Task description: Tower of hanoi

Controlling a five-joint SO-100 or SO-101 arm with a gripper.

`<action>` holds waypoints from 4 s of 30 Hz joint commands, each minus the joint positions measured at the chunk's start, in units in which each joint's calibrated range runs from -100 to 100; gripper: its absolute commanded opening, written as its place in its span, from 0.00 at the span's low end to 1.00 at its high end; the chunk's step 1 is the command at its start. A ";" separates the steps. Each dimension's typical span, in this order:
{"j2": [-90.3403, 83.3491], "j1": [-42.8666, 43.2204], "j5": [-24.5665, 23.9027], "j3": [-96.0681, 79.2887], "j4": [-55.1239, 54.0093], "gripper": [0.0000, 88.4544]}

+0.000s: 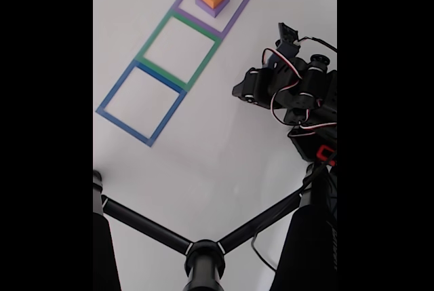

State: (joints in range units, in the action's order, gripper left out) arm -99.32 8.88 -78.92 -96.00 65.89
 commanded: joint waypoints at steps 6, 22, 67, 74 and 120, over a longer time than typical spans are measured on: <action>-0.51 0.42 0.56 0.18 0.42 0.00; -0.51 0.42 0.22 0.18 0.42 0.00; 39.13 -3.03 54.49 63.36 8.44 0.00; 36.55 -1.60 56.18 64.36 2.85 0.00; 36.87 -5.91 142.06 58.45 -26.86 0.00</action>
State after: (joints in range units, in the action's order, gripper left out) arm -60.49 6.26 47.98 -43.26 31.86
